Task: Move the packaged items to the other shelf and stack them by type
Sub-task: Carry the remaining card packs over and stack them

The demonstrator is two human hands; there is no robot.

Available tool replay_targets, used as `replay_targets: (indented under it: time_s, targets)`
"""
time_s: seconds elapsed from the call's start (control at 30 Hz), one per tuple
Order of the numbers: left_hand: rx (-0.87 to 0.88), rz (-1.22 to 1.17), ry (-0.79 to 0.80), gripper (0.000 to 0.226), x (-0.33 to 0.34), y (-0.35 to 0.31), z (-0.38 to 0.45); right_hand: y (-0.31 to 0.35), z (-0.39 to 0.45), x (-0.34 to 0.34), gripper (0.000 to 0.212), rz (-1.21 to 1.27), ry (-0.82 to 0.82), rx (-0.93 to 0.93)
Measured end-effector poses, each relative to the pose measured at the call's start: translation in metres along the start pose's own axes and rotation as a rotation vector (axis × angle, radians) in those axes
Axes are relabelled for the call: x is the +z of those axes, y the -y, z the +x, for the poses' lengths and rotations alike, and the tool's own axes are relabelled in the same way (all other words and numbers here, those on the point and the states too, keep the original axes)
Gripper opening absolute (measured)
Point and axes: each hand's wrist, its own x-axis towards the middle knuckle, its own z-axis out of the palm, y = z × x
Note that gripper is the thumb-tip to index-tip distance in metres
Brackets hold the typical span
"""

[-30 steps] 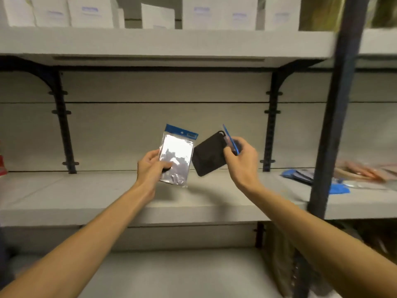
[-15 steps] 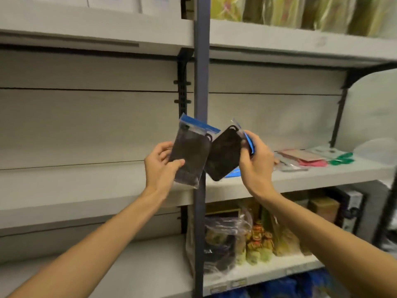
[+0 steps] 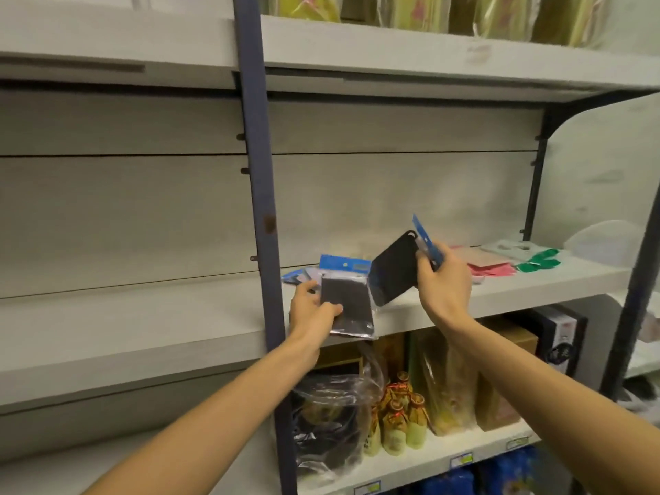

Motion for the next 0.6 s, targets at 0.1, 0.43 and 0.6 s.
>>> replay_targets:
  time_s: [0.1, 0.43, 0.6]
  targets:
    - [-0.056, -0.085, -0.111, 0.061, 0.019, 0.007, 0.031, -0.013, 0.023, 0.011, 0.028, 0.048, -0.004, 0.086]
    - [0.016, 0.103, -0.31, 0.034, 0.049, 0.0, 0.108, -0.034, 0.099, 0.084, 0.01, 0.251, 0.233, 0.285]
    - [-0.051, 0.14, -0.373, 0.04, 0.041, 0.019, 0.13, -0.049, 0.102, 0.129, 0.011, 0.196, 0.364, 0.173]
